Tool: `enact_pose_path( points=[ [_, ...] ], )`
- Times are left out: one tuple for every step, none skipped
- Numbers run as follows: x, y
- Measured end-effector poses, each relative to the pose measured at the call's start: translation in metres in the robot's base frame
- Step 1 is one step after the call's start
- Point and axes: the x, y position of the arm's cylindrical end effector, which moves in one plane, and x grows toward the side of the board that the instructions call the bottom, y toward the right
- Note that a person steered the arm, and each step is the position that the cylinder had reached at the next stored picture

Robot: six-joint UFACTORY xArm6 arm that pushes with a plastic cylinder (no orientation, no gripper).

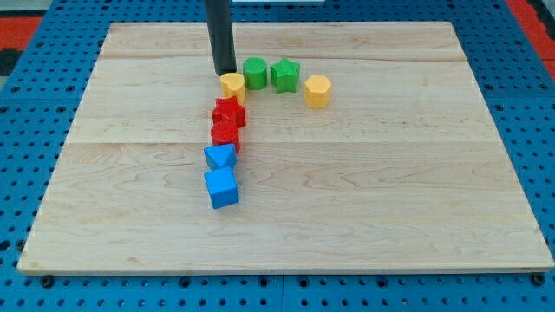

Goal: Push the red blocks slightly downwards

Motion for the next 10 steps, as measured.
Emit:
enact_pose_path(
  points=[
    [0.011, 0.000],
    [0.017, 0.000],
    [0.017, 0.000],
    [0.014, -0.008],
    [0.021, -0.024],
    [0.065, -0.009],
    [0.067, -0.008],
    [0.067, -0.006],
    [0.067, -0.007],
    [0.085, -0.009]
  ],
)
